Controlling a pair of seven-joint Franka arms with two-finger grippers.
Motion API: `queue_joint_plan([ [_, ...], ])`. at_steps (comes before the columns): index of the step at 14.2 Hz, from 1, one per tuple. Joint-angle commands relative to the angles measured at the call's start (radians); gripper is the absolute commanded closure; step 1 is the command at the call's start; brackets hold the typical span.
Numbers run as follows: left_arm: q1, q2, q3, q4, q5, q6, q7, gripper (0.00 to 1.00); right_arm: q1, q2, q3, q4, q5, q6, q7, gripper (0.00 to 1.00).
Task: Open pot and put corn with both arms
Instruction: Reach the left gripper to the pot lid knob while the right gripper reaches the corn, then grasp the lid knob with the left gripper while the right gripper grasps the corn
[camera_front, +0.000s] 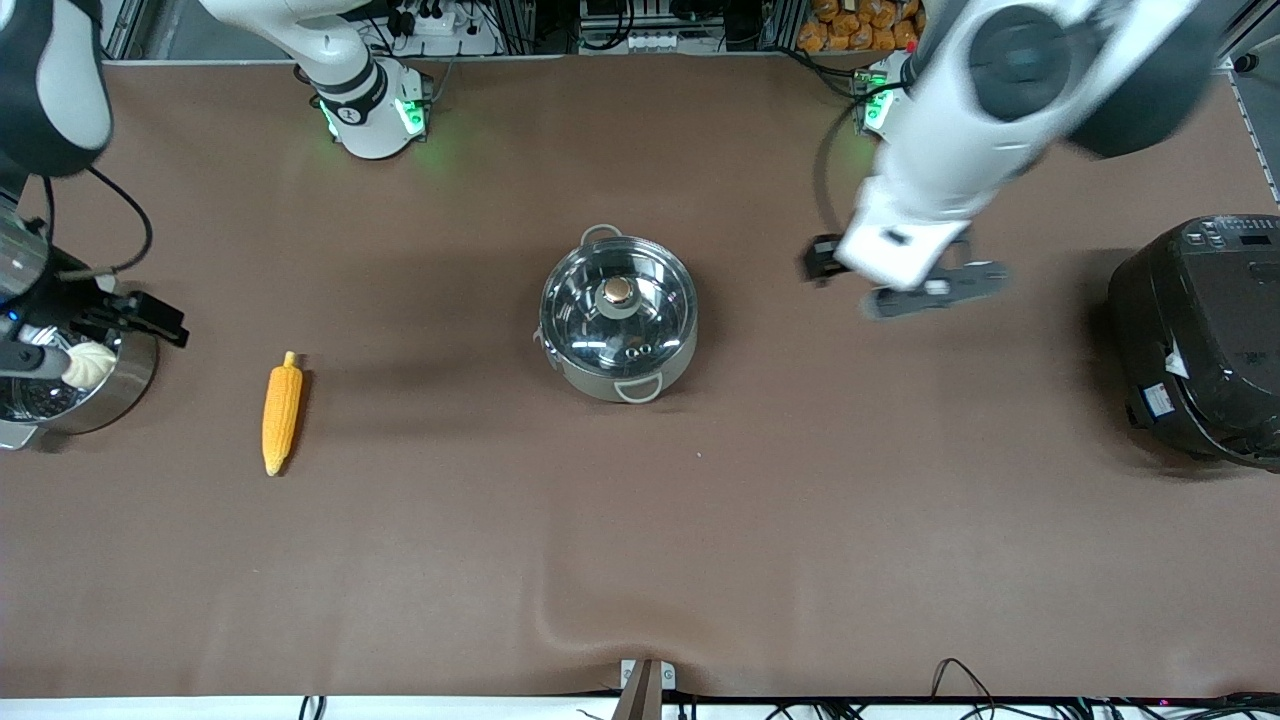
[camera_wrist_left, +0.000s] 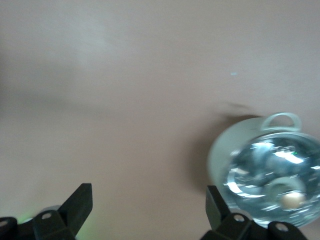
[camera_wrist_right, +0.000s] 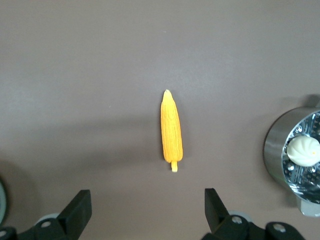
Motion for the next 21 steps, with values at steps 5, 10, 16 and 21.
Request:
queue_joint_plan([
  [5,-0.232,0.226,0.021,0.096,-0.015,0.263,-0.446,0.0,-0.064,0.072,0.013,-0.235,-0.009,0.383,-0.145,0.0],
  [10,-0.318,0.329,0.025,0.128,-0.009,0.307,-0.555,0.0,-0.079,0.16,0.016,-0.309,0.003,0.54,-0.24,0.0],
  [16,-0.341,0.374,0.025,0.128,-0.009,0.342,-0.589,0.1,-0.093,0.259,0.041,-0.394,0.044,0.773,-0.242,0.0],
  [21,-0.357,0.398,0.024,0.126,-0.007,0.365,-0.591,0.17,-0.171,0.352,0.108,-0.404,0.044,0.905,-0.323,0.0],
])
